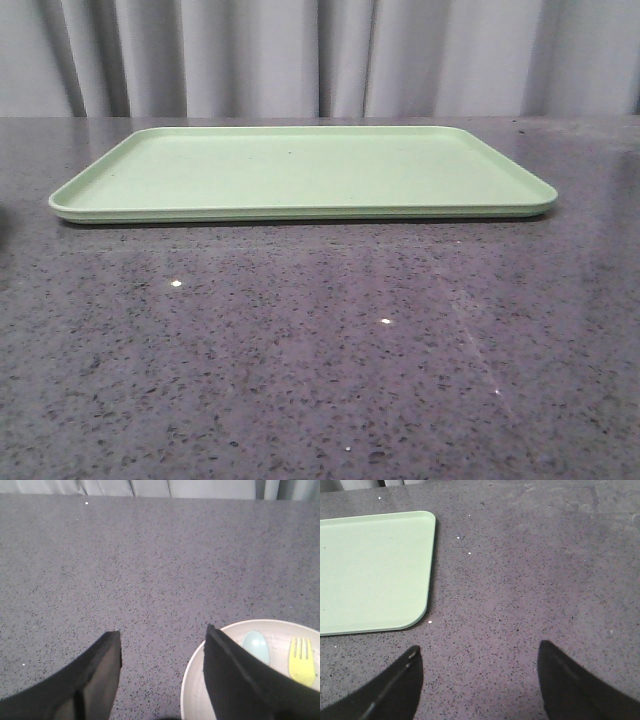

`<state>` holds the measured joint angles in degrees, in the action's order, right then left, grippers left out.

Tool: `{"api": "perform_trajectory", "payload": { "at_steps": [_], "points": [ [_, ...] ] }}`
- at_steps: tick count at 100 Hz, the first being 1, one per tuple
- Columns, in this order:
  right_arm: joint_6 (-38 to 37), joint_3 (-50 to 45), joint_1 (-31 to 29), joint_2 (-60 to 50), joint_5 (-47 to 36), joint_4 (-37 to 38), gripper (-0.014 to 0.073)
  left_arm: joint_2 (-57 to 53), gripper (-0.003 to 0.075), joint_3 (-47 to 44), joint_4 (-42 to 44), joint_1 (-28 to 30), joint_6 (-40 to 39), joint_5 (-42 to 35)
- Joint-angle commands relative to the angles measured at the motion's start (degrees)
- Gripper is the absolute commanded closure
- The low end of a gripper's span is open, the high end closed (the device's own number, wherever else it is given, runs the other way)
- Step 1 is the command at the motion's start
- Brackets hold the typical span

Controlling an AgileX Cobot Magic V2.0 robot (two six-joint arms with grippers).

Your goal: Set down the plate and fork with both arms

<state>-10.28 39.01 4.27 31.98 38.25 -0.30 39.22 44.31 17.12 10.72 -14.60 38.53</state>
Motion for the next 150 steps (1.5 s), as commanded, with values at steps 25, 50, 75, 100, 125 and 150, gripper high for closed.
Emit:
{"api": "perform_trajectory", "payload": {
  "at_steps": [25, 50, 75, 100, 125, 150],
  "points": [
    [0.3, 2.1, 0.2, 0.6, -4.4, 0.3, 0.0097, 9.8, 0.0354, 1.8, 2.0, 0.1, -0.9, -3.8],
    [0.3, 2.1, 0.2, 0.6, -4.4, 0.3, 0.0097, 17.2, 0.0354, 1.8, 1.0, 0.1, -0.9, -3.4],
    [0.3, 2.1, 0.2, 0.6, -4.4, 0.3, 0.0097, 22.9, 0.0354, 1.8, 1.0, 0.1, -0.9, -1.9],
    [0.3, 2.1, 0.2, 0.6, -4.4, 0.3, 0.0097, 27.7, 0.0354, 1.8, 0.9, 0.1, -0.9, -0.8],
    [0.3, 2.1, 0.2, 0.6, -4.4, 0.3, 0.0097, 30.7, 0.0354, 1.8, 0.3, 0.1, -0.9, -0.3],
    [0.3, 2.1, 0.2, 0.6, -4.4, 0.3, 0.0097, 31.5, 0.0354, 1.8, 0.1, 0.1, -0.9, 0.3]
  ]
}}
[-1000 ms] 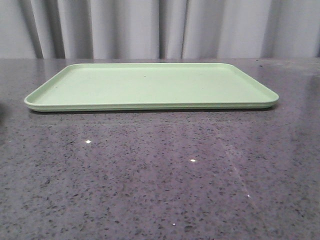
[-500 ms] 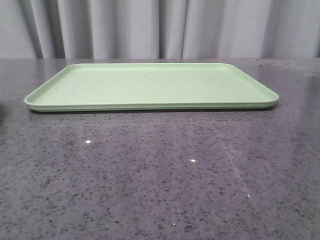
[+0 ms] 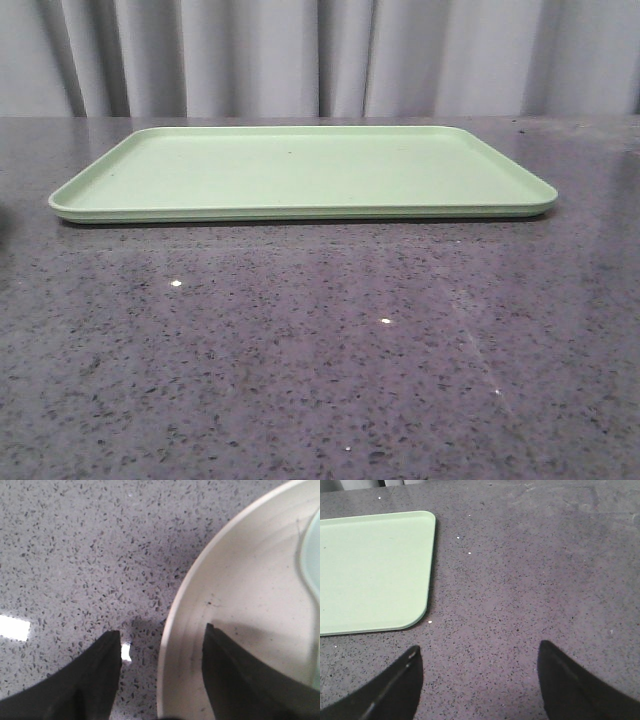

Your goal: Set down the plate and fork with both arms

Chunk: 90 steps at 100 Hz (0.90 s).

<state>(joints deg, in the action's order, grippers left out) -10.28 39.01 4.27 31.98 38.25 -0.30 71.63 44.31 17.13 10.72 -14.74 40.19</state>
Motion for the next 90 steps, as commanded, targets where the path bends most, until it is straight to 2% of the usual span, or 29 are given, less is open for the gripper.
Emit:
{"api": "perform_trajectory", "payload": {
  "at_steps": [1, 8, 15, 30, 37, 90],
  "points": [
    [0.3, 2.1, 0.2, 0.6, -4.3, 0.3, 0.0097, -0.9, 0.0354, 1.8, 0.1, 0.1, -0.8, -1.2],
    [0.3, 2.1, 0.2, 0.6, -4.3, 0.3, 0.0097, -0.9, 0.0372, 1.8, -0.7, 0.1, -0.8, -1.1],
    [0.3, 2.1, 0.2, 0.6, -4.2, 0.3, 0.0097, -0.9, 0.0431, 1.8, -0.8, 0.1, -0.8, -1.1],
    [0.3, 2.1, 0.2, 0.6, -4.1, 0.3, 0.0097, -0.9, 0.0658, 1.8, -0.8, 0.1, -0.8, -1.0],
    [0.3, 2.1, 0.2, 0.6, -4.0, 0.3, 0.0097, -0.9, 0.0739, 1.8, -0.8, 0.1, -0.8, -1.0],
    [0.3, 2.1, 0.2, 0.6, -4.0, 0.3, 0.0097, -1.1, 0.0741, 1.8, -1.1, 0.1, -0.3, 1.0]
  ]
}}
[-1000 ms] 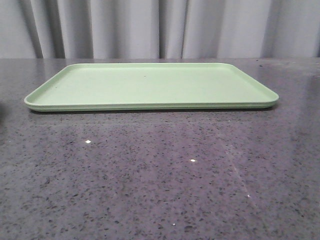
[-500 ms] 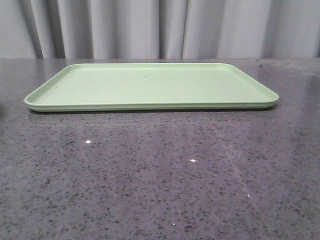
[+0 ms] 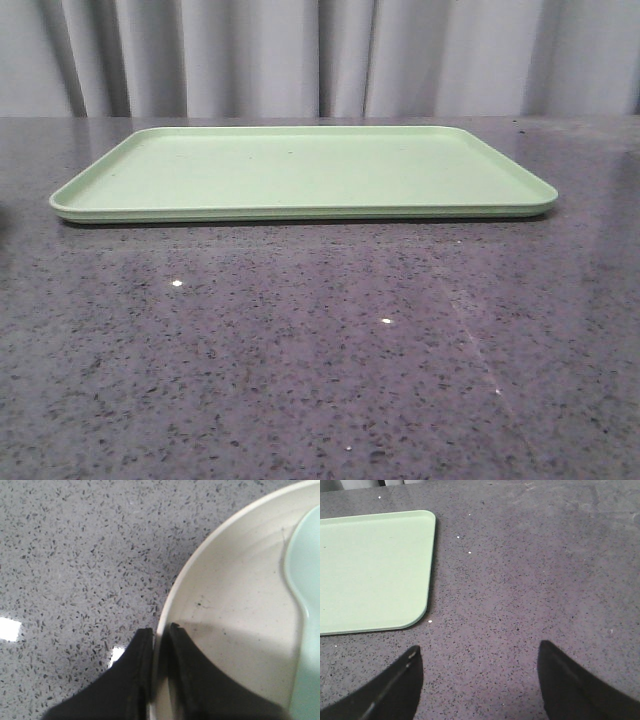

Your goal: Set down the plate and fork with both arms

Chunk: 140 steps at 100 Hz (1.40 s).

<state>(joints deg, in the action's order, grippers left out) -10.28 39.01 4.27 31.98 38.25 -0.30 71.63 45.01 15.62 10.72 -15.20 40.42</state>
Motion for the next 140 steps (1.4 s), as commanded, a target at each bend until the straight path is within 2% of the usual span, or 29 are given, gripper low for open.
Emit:
{"api": "perform_trajectory", "payload": {
  "at_steps": [1, 16, 30, 52, 84, 92, 112, 124, 140],
  "points": [
    [0.3, 2.1, 0.2, 0.6, -4.0, 0.3, 0.0097, -1.1, 0.0741, 1.1, 0.2, 0.1, 0.2, 1.0],
    [0.3, 2.1, 0.2, 0.6, -4.0, 0.3, 0.0097, -3.7, 0.074, 1.4, -0.1, 0.3, 0.5, 1.6],
    [0.3, 2.1, 0.2, 0.7, -4.0, 0.3, 0.0097, -7.2, 0.074, 1.5, -2.3, 3.7, 0.5, 1.7],
    [0.3, 2.0, 0.2, 0.7, -4.0, 0.3, 0.0097, -12.6, 0.074, 2.1, -12.8, 7.9, 6.9, -0.3],
    [0.3, 2.0, 0.2, 0.7, -4.0, 0.3, 0.0097, -14.8, 0.0741, 7.7, -19.4, 8.1, 7.5, -0.4],
    [0.3, 2.0, 0.2, 0.7, -4.0, 0.3, 0.0097, -14.8, 0.0741, 8.8, -23.1, 7.8, 9.2, -0.7],
    [0.3, 2.0, 0.2, 0.7, -4.0, 0.3, 0.0097, -13.4, 0.0741, 10.0, -39.1, 7.8, 19.1, -3.8],
    [0.3, 2.0, 0.2, 0.7, -3.9, 0.3, 0.0097, -11.1, 0.0741, 11.2, -42.9, 5.3, 21.5, -4.3],
    [0.3, 2.0, 0.2, 0.7, -3.7, 0.3, 0.0097, -7.1, 0.0741, 13.7, -43.5, -2.7, 21.5, -6.8]
  ]
}}
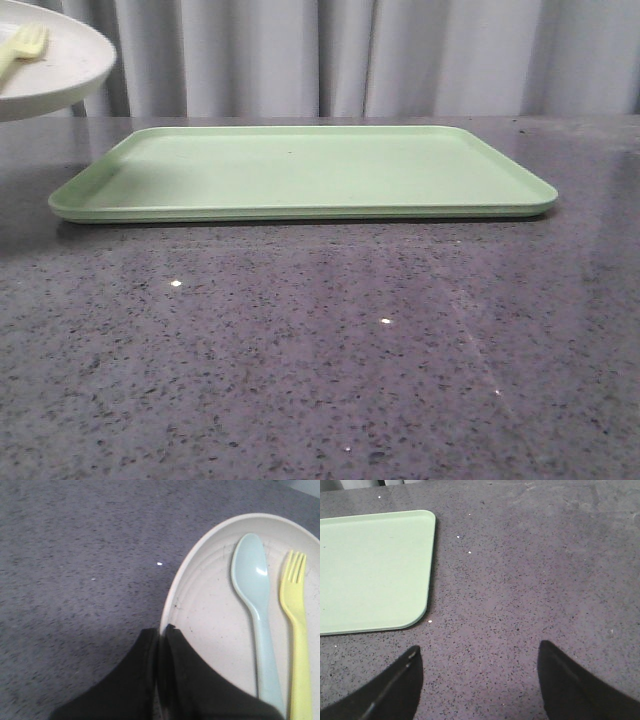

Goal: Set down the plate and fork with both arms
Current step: 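Carry the plate over the green tray and lower it onto it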

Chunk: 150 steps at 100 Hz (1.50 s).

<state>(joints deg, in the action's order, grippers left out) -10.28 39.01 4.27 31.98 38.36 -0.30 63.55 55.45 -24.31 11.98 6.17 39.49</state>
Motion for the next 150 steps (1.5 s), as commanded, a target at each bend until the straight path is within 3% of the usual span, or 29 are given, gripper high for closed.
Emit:
{"api": "perform_trajectory", "payload": {
  "at_steps": [1, 33, 63, 137, 144, 150],
  "points": [
    [0.3, 2.0, 0.2, 0.7, -3.8, 0.3, 0.0097, 1.2, 0.0741, 3.3, -3.8, -4.4, 0.1, -6.3],
    [0.3, 2.0, 0.2, 0.7, -2.7, 0.3, 0.0097, 12.2, 0.0741, 7.6, -10.8, -19.8, -0.1, -15.2],
    [0.3, 2.0, 0.2, 0.7, -2.2, 0.3, 0.0097, 23.8, 0.0741, 14.2, -15.1, -29.6, -0.1, -19.1],
    [0.2, 2.0, 0.2, 0.7, -1.7, 0.3, 0.0097, 33.9, 0.0739, 14.5, -17.7, -30.8, -0.1, -23.1],
    [0.2, 2.0, 0.2, 0.7, -1.5, 0.3, 0.0097, 33.9, 0.071, 14.5, -17.3, -30.8, -0.1, -23.1],
    [0.2, 2.0, 0.2, 0.7, -1.5, 0.3, 0.0097, 33.9, 0.0641, 14.5, -17.2, -30.8, -0.1, -23.1]
  ]
}}
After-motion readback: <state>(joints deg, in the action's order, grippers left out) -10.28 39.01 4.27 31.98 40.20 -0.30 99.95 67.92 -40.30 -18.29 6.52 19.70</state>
